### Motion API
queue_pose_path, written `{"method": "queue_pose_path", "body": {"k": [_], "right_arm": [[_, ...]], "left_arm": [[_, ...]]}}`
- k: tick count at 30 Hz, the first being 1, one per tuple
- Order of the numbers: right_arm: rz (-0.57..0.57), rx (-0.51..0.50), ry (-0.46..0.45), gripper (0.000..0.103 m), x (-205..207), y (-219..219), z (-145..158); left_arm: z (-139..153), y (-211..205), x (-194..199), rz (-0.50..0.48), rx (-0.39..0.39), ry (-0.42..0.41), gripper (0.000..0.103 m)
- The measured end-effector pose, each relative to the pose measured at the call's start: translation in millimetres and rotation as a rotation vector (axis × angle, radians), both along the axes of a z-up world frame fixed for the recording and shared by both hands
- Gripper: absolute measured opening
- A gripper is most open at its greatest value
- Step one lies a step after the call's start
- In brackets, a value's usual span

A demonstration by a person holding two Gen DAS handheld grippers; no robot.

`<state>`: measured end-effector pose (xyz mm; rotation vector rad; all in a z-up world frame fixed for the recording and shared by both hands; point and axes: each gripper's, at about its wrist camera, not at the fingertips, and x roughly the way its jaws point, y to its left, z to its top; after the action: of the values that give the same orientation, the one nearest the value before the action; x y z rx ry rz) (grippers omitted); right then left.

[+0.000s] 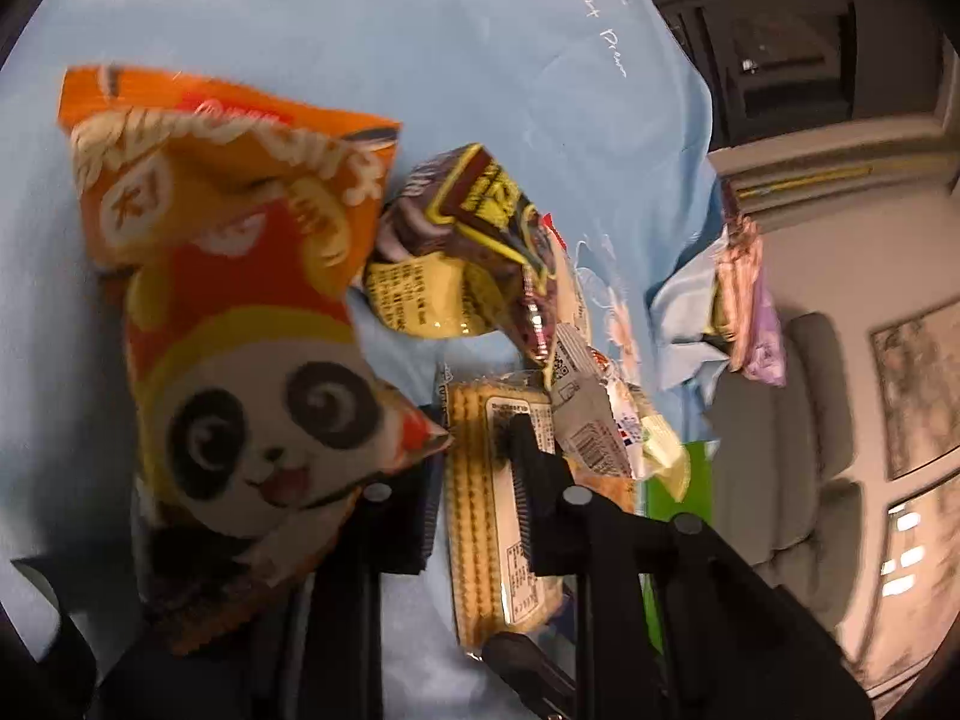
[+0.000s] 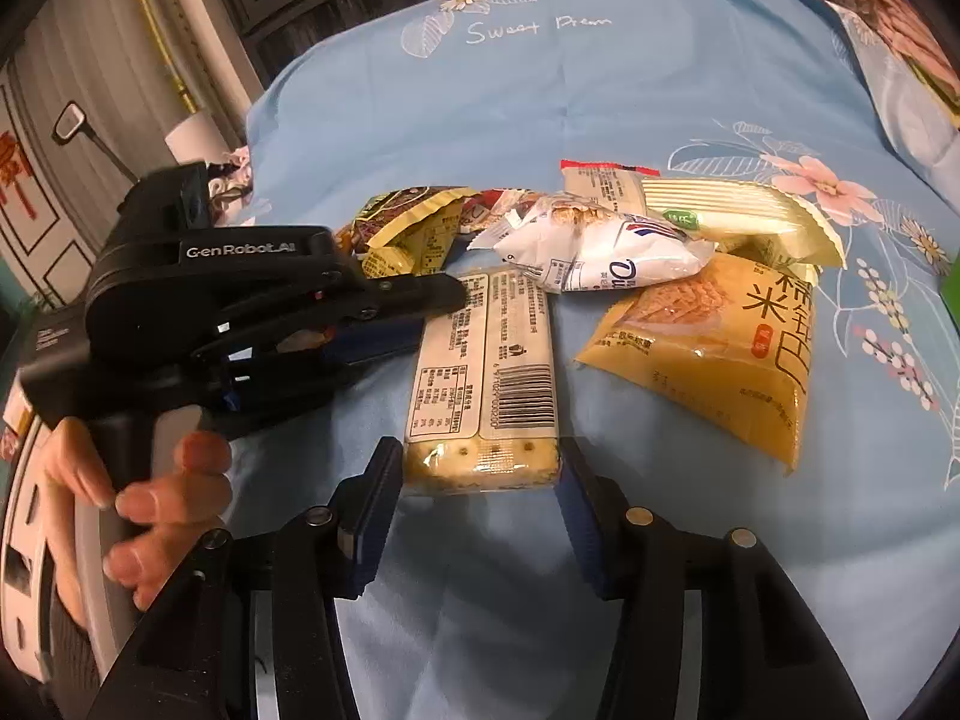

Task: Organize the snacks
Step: 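Carry the biscuit pack into the green box and open the left gripper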

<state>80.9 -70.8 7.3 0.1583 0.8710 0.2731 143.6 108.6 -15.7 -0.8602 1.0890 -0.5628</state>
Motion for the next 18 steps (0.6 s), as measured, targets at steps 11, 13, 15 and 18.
{"method": "queue_pose_path", "body": {"k": [11,13,15,18], "right_arm": [[0.017,0.021,-0.089,0.052,-31.8,-3.1,21.4],[0.017,0.037,-0.118,0.052,-37.0,-5.4,29.5],[0.019,0.067,-0.151,0.052,-43.8,-9.7,42.6],[0.017,0.088,-0.209,0.052,-58.2,-19.4,64.7]], "left_arm": [[22.6,8.9,-14.7,0.001,-0.027,-0.007,0.019],[37.6,8.5,-19.8,0.003,-0.033,-0.037,0.019],[58.0,5.2,-28.3,0.004,-0.016,-0.076,0.019],[89.3,-8.6,-44.2,-0.006,0.005,-0.154,0.02]]}}
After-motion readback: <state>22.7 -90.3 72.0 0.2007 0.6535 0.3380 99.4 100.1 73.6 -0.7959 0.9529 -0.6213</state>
